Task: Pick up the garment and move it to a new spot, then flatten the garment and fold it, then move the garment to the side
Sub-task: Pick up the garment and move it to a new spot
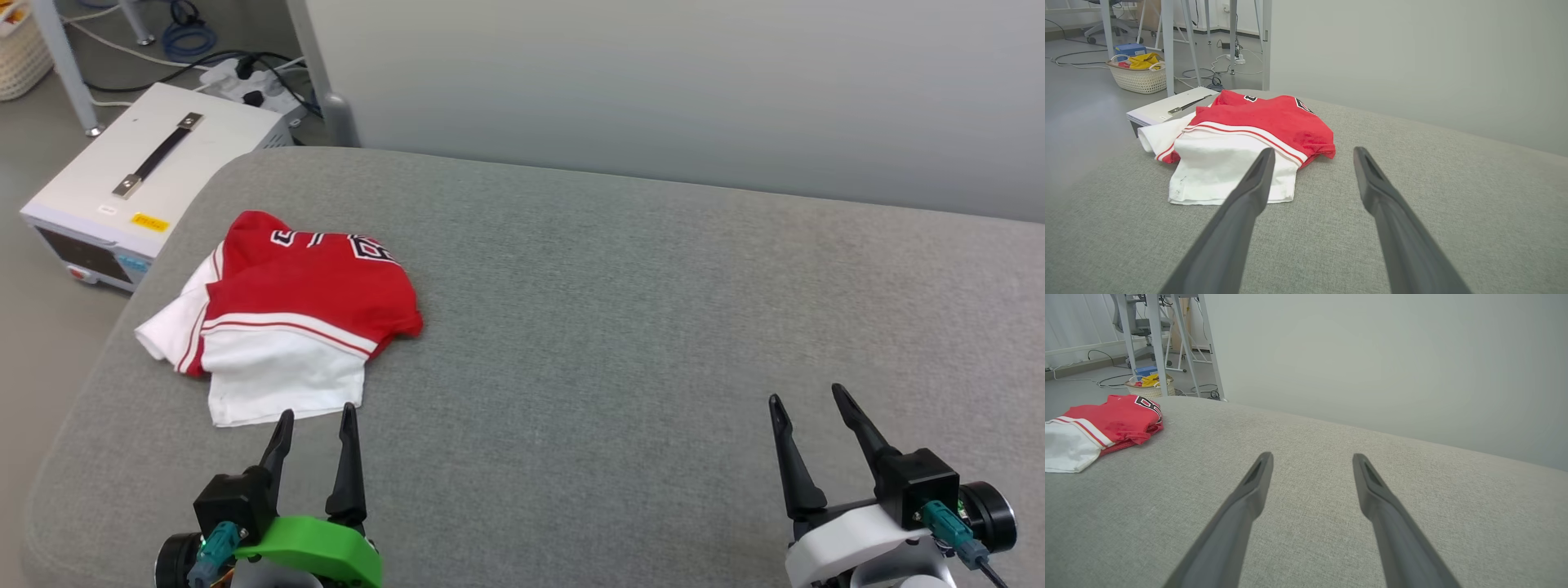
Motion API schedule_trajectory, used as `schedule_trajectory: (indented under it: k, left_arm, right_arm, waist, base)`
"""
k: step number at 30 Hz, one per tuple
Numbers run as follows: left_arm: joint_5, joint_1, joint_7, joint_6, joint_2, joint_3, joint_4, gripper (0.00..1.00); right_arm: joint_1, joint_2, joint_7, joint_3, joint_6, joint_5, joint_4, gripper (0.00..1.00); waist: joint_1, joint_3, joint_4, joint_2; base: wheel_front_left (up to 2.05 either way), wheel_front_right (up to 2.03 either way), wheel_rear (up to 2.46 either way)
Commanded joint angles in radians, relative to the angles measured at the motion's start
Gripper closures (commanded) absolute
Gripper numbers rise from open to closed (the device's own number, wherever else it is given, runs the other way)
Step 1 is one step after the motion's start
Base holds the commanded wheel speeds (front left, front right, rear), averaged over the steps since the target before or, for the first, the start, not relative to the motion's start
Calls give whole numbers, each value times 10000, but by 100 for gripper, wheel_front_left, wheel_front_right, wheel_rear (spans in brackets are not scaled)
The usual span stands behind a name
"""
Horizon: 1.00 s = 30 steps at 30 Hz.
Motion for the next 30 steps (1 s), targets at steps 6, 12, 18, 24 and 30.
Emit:
schedule_trajectory:
  k: [6, 12, 18, 24, 30]
  left_arm:
    - [16, 36, -59, 20, -45, 52, -32, 0]
    - [112, 106, -59, 4, -45, 63, -45, 0]
    - [190, 132, -59, -27, -45, 89, -39, 0]
    - [187, 129, -59, -105, -45, -24, -22, 0]
    - [232, 134, -59, -146, -45, -48, 9, 0]
  right_arm:
    - [91, -20, -93, 198, -7, -44, 24, 0]
    - [128, -20, -93, 406, -7, 37, 77, 0]
    - [121, -20, -93, 553, -7, 96, 53, 0]
    - [85, -20, -93, 552, -7, 121, 87, 0]
    - [54, -20, -93, 602, -7, 157, 130, 0]
  waist:
    - [0, -199, 1377, 0]
    - [0, -266, 2066, 0]
    - [0, -257, 2552, 0]
    - [0, -221, 2802, 0]
    - [0, -207, 2837, 0]
  base:
    - [0, 0, 0]
    - [0, 0, 0]
    - [0, 0, 0]
    - [0, 0, 0]
    - [0, 0, 0]
